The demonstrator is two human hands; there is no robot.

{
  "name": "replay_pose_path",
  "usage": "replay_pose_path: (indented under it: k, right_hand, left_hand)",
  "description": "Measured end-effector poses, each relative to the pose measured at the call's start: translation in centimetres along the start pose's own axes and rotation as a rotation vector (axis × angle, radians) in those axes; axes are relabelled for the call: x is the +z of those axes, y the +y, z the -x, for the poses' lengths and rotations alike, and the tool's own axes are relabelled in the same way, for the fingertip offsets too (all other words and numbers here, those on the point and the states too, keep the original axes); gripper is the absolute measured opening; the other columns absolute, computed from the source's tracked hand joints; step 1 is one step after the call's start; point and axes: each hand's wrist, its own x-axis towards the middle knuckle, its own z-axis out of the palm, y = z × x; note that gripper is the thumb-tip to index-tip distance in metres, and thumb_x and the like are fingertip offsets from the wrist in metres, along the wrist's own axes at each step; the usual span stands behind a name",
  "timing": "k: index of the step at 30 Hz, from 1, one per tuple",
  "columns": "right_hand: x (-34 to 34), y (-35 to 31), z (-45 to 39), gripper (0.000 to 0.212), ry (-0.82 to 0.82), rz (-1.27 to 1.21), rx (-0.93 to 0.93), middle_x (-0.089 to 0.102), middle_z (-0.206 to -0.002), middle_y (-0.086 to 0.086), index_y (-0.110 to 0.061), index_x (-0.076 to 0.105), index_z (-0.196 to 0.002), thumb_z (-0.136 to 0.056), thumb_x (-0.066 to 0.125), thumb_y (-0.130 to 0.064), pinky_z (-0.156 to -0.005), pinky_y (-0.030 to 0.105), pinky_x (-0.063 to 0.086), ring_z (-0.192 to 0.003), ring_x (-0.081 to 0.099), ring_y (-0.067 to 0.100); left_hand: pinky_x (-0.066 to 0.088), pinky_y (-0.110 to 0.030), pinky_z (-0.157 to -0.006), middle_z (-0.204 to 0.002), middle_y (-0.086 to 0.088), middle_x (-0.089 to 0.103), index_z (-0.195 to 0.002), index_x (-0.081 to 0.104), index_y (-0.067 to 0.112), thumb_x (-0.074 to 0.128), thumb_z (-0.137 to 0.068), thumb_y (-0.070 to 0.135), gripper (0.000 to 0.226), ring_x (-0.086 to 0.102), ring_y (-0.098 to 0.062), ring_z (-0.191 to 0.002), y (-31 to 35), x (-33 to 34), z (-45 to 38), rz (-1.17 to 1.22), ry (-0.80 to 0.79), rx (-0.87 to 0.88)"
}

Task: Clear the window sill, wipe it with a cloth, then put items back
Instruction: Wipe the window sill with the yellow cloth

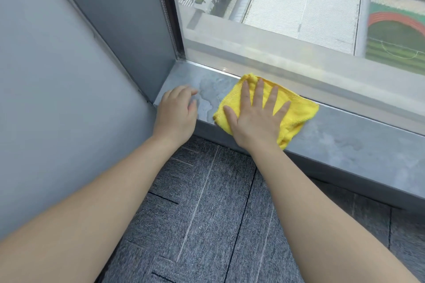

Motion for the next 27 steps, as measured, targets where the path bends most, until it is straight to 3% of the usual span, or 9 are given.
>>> replay_pose_path:
  k: [4, 8, 10, 13, 16, 18, 20, 23, 27]
  right_hand:
    - [0.5, -1.9, -0.4, 0.069, 0.025, -0.013, -0.007, -0.009, -0.158, 0.008, -0.018, -0.004, -0.147, -0.093, 0.019, -0.054, -0.113, 0.057, -0.008, -0.144, -0.011, 0.034]
    - [0.7, -1.9, -0.3, 0.059, 0.057, 0.041, -0.215, 0.0, -0.159, 0.006, -0.017, 0.004, -0.148, -0.097, 0.02, -0.044, -0.117, 0.047, -0.004, -0.146, -0.002, 0.028]
    - [1.0, -1.1, 0.3, 0.055, 0.119, 0.025, -0.315, 0.015, -0.157, 0.01, -0.013, 0.02, -0.146, -0.097, 0.021, -0.038, -0.118, 0.045, 0.005, -0.145, 0.012, 0.029]
    - [0.8, -0.4, 1.1, 0.056, 0.255, -0.144, -0.296, 0.038, -0.147, 0.015, -0.006, 0.042, -0.136, -0.092, 0.021, -0.035, -0.116, 0.042, 0.019, -0.138, 0.032, 0.032]
    - [-0.3, -1.2, 0.5, 0.044, 0.213, -0.49, -0.102, 0.033, -0.151, 0.011, -0.007, 0.035, -0.139, -0.099, 0.032, -0.024, -0.115, 0.035, 0.017, -0.141, 0.027, 0.024]
    - [-0.8, -2.6, -0.2, 0.046, 0.249, -0.625, -0.109, 0.026, -0.153, 0.011, -0.008, 0.03, -0.142, -0.098, 0.034, -0.022, -0.116, 0.035, 0.016, -0.143, 0.023, 0.024]
    - [-0.7, -3.9, -0.8, 0.052, 0.205, -0.5, -0.192, 0.014, -0.157, 0.01, -0.012, 0.019, -0.146, -0.098, 0.032, -0.029, -0.118, 0.038, 0.007, -0.146, 0.01, 0.025]
    - [0.3, -4.9, -1.7, 0.06, 0.073, -0.113, -0.204, 0.0, -0.159, 0.005, -0.021, 0.004, -0.148, -0.096, 0.023, -0.046, -0.117, 0.046, -0.005, -0.146, -0.003, 0.026]
    - [0.3, -5.6, -2.3, 0.058, 0.008, 0.059, -0.285, -0.004, -0.159, 0.0, -0.029, 0.002, -0.147, -0.095, 0.017, -0.05, -0.115, 0.05, -0.008, -0.146, -0.008, 0.026]
  left_hand:
    - [0.019, -0.028, -0.103, -0.131, -0.022, 0.049, -0.116, 0.051, -0.002, 0.035, -0.087, 0.009, 0.035, 0.04, -0.033, -0.126, -1.3, -0.6, 0.6, -0.015, 0.004, -0.019]
    - [0.022, -0.032, -0.105, -0.132, -0.023, 0.048, -0.118, 0.048, -0.005, 0.037, -0.089, 0.005, 0.033, 0.039, -0.033, -0.127, -2.3, -0.9, 1.4, -0.022, -0.007, -0.038]
    - [0.021, -0.03, -0.105, -0.133, -0.022, 0.047, -0.119, 0.047, -0.005, 0.039, -0.089, 0.002, 0.032, 0.038, -0.032, -0.128, -2.7, -0.9, 1.7, -0.033, -0.01, -0.049]
    - [0.02, -0.031, -0.108, -0.136, -0.023, 0.044, -0.12, 0.046, -0.005, 0.039, -0.089, 0.002, 0.033, 0.036, -0.031, -0.13, -3.0, -1.0, 2.2, -0.03, -0.007, -0.057]
    - [0.021, -0.03, -0.107, -0.135, -0.022, 0.045, -0.12, 0.046, -0.005, 0.039, -0.089, 0.001, 0.033, 0.037, -0.03, -0.129, -3.0, -1.4, 2.3, -0.003, 0.008, -0.07]
    - [0.022, -0.028, -0.106, -0.135, -0.021, 0.046, -0.12, 0.046, -0.005, 0.038, -0.089, 0.001, 0.033, 0.039, -0.03, -0.128, -3.1, -1.8, 2.3, 0.022, 0.019, -0.084]
    - [0.022, -0.026, -0.106, -0.135, -0.021, 0.046, -0.121, 0.045, -0.004, 0.037, -0.089, 0.001, 0.033, 0.039, -0.029, -0.128, -3.2, -2.1, 2.2, 0.043, 0.022, -0.089]
    - [0.02, -0.022, -0.102, -0.137, -0.019, 0.044, -0.124, 0.043, -0.002, 0.035, -0.09, 0.002, 0.035, 0.038, -0.027, -0.129, -3.5, -2.2, 2.1, 0.06, 0.007, -0.107]
    - [0.021, -0.021, -0.101, -0.138, -0.016, 0.043, -0.126, 0.041, 0.0, 0.034, -0.091, 0.004, 0.036, 0.037, -0.025, -0.129, -3.4, -2.4, 2.3, 0.088, -0.017, -0.136]
